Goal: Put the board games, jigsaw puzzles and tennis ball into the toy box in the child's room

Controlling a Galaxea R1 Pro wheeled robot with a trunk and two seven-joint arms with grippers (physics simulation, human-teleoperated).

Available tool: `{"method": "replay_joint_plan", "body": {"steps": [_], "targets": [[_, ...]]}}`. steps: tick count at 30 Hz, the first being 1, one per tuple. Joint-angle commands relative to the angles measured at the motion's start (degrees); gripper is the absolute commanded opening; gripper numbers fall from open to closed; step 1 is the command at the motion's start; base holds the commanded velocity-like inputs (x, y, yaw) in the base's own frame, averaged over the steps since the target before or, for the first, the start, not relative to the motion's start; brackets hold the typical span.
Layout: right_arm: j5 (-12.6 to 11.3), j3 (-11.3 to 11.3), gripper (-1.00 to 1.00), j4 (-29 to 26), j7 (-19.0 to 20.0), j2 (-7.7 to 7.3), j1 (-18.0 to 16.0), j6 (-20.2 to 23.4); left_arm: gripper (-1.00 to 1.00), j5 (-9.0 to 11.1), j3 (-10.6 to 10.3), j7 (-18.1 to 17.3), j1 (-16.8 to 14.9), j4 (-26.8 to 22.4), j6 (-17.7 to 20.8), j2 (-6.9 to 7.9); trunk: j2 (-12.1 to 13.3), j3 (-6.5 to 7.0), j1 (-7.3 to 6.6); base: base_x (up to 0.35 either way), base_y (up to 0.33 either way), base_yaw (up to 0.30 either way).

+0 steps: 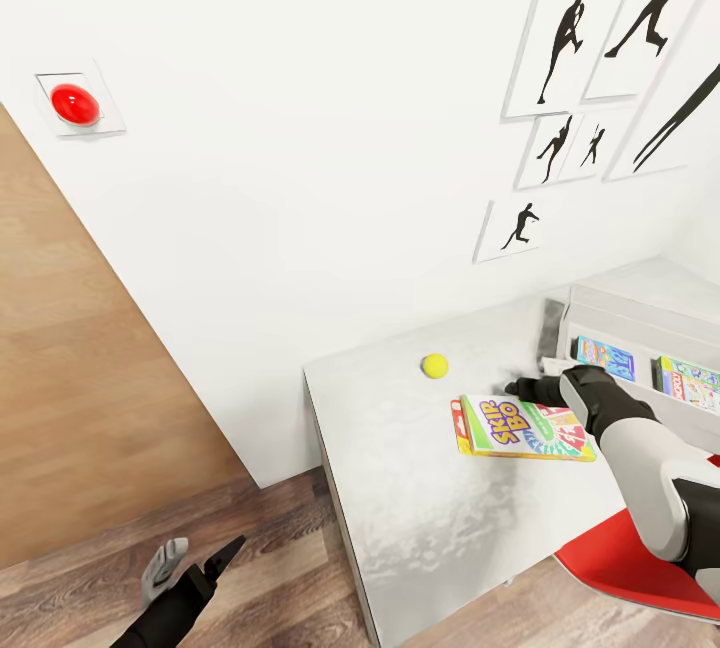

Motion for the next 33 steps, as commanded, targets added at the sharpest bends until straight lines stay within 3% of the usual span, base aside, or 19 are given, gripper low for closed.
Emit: {"method": "replay_joint_plan", "body": {"steps": [1,17,33], "targets": [[0.61,-0.4,1.0,-0.03,0.41,0.03,-0.03,0.22,1.0,0.38,0.08,-0.02,-0.01,-0.05,0.42,0.0,-0.1,-0.09,0.03,0.0,0.0,0.0],[0.62,-0.4,1.0,0.54,0.41,0.18,-0.03,0.03,1.0,0.39,0.03,-0.02,-0.01,0.1,0.47,0.03,-0.1,-0.09,0.03,-0.007,0.0,0.0],[0.62,-0.37,1.0,1.1,0.41,0.38,-0.03,0.01,1.0,0.46,0.05,-0.02,-0.01,0.12,0.48,0.02,-0.1,-0.09,0.03,-0.125,0.0,0.0]]}}
